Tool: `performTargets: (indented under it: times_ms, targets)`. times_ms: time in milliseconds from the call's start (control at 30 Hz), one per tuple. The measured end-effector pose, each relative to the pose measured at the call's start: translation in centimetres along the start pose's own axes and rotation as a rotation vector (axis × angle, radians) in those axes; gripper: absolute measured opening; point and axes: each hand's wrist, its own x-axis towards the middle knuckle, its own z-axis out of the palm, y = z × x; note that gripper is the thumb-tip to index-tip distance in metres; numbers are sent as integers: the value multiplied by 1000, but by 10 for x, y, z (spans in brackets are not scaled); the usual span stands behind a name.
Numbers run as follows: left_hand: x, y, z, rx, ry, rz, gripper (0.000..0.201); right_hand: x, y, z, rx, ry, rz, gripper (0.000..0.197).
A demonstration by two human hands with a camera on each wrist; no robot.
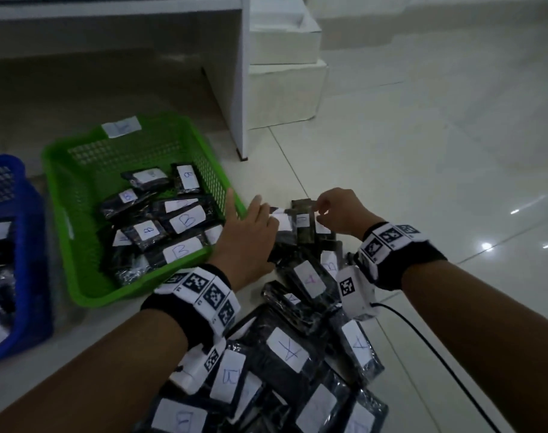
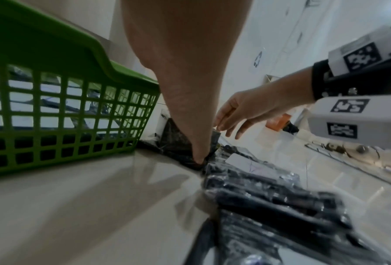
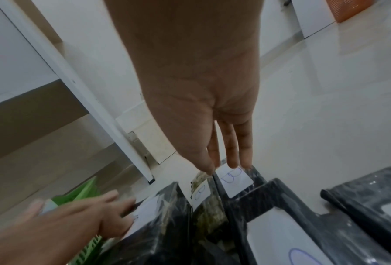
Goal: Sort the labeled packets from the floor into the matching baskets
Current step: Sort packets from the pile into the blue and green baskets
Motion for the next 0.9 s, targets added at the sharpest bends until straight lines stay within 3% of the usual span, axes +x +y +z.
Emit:
performTargets:
  times_ms: [133,300,433,533,633,767,833,900]
  targets:
    - [-1,5,1,6,43,9,61,2,1,13,-25,-26,53,21]
    - [-4,1,-9,-164,63,-51,87,1,-2,29,-31,-51,51,32]
    - [-9,-18,-25,-579,226,-100,92,-6,-8,36,39,14,38,11]
    - [-13,-32,-38,-1125,371,-232,91,-3,-15,48,-6,40,86,32]
    - [-14,-45,-49,-1453,421,-429,87,-2,-28,53,-79,8,166,50]
    - [-17,-68,-51,-1670,432,-630,71,1,-42,55,-64,-12,134,24]
    - [-24,-81,-48,-1681,398,-677,63,2,-49,51,7,41,143,32]
    - [-33,-100,-43,-1621,350,-720,57,6,-59,36,141,189,146,36]
